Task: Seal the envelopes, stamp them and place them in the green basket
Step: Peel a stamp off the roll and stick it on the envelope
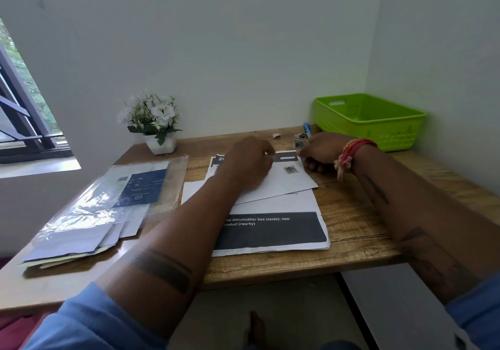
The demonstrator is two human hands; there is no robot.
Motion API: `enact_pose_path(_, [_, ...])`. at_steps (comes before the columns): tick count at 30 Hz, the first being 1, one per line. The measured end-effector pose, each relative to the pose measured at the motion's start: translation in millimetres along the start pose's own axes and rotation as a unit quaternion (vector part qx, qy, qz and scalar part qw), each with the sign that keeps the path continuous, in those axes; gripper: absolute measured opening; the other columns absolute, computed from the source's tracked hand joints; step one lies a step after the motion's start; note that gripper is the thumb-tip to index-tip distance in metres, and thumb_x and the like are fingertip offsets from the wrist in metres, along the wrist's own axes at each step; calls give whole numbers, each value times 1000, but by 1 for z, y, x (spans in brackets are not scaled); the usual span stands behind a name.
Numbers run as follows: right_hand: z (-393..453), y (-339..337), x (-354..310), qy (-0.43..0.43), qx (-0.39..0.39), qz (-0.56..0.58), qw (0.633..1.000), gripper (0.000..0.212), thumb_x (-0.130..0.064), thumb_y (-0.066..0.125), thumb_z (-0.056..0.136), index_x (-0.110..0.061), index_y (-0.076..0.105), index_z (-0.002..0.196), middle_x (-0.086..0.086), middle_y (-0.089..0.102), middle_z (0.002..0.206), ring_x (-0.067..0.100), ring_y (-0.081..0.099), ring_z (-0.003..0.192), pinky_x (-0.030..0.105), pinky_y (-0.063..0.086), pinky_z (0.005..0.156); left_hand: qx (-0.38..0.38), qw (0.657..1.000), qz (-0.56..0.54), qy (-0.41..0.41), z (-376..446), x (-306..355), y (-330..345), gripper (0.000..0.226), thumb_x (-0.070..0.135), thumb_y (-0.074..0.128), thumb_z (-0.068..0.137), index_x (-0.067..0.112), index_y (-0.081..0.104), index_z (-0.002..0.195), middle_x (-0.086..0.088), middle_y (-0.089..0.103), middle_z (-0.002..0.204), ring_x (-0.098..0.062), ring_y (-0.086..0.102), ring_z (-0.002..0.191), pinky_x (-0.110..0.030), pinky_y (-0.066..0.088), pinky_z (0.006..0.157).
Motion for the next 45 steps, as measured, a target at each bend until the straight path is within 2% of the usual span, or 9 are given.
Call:
enact_pose_path(4, [3, 0, 6, 11, -13, 112, 994, 35, -27, 52, 100, 0, 72, 92, 10, 74, 81, 20, 64, 64, 33, 54, 71, -76, 992, 87, -46, -2, -14, 3, 48, 67, 58, 86, 24, 72, 102, -4, 65, 106, -26, 58, 103, -40, 50, 91])
enact_pose_path(13, [2, 2, 10, 32, -20, 232, 972, 27, -22, 55, 99, 3, 64, 104, 12, 75, 82, 21, 62, 69, 31, 53, 61, -33, 996, -52, -64, -5, -2, 2, 19, 34, 74, 88, 15, 72, 88, 10, 61, 81, -15, 57, 86, -25, 37, 72])
enact_pose_path(16, [1, 1, 11, -6, -15, 196, 980, 33, -30, 59, 97, 1, 70, 99, 13, 77, 90, 23, 64, 73, 36, 55, 71, -16, 993, -92, -71, -4, -3, 0, 15, 29, 72, 89, 15, 66, 87, 12, 58, 77, -9, 53, 75, -22, 35, 62])
enact_pose_path(21, [-16, 1, 9, -53, -19, 264, 963, 41, -45, 68, 89, -7, 74, 102, 7, 77, 88, 18, 65, 66, 32, 48, 59, -15, 985, -154, -74, 1, 1, -13, 14, 29, 75, 85, 24, 65, 94, 11, 58, 71, -6, 52, 66, -25, 36, 59])
enact_pose_path(27, [-44, 2, 7, -41, -62, 408, 910, 29, -15, 74, 86, 3, 69, 108, 15, 71, 84, 21, 64, 60, 24, 45, 43, -40, 991, -130, -11, 5, 34, -45, 28, 31, 76, 86, 27, 66, 112, 11, 64, 79, -4, 58, 77, -20, 38, 67])
enact_pose_path(31, [-62, -23, 12, -11, 19, 499, 866, 35, -8, 75, 84, 6, 66, 115, 12, 69, 82, 20, 62, 62, 23, 45, 42, 53, 995, -78, 8, 12, 59, -61, 34, 43, 68, 90, 38, 58, 122, 15, 66, 113, -13, 60, 109, -37, 46, 96])
enact_pose_path(34, [-81, -57, 22, 11, 107, 530, 841, 20, -9, 76, 85, 0, 70, 101, 7, 68, 72, 17, 59, 56, 20, 44, 38, 125, 990, -62, 30, 10, 87, -69, 32, 37, 61, 93, 37, 56, 125, 9, 62, 125, -19, 56, 117, -45, 43, 101])
enact_pose_path(41, [-121, -119, 69, 39, 256, 593, 762, 16, 3, 71, 86, 7, 66, 100, 14, 66, 82, 21, 62, 60, 22, 52, 40, 69, 986, -101, 114, 15, 158, -38, 35, 34, 58, 89, 31, 59, 124, 1, 59, 127, -22, 54, 121, -47, 45, 101])
enact_pose_path(45, [-121, -129, 88, 42, 259, 625, 735, 26, 7, 67, 88, 12, 59, 112, 19, 64, 95, 27, 66, 76, 26, 57, 47, 51, 986, -122, 104, 18, 178, -17, 39, 35, 61, 86, 30, 58, 125, -1, 59, 125, -23, 55, 118, -46, 47, 99])
Point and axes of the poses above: each hand's wrist, its own z-axis towards the middle knuckle, its own y-axis out of the palm, x = y × z, the point moved 3 cm from there along z, towards the middle knuckle
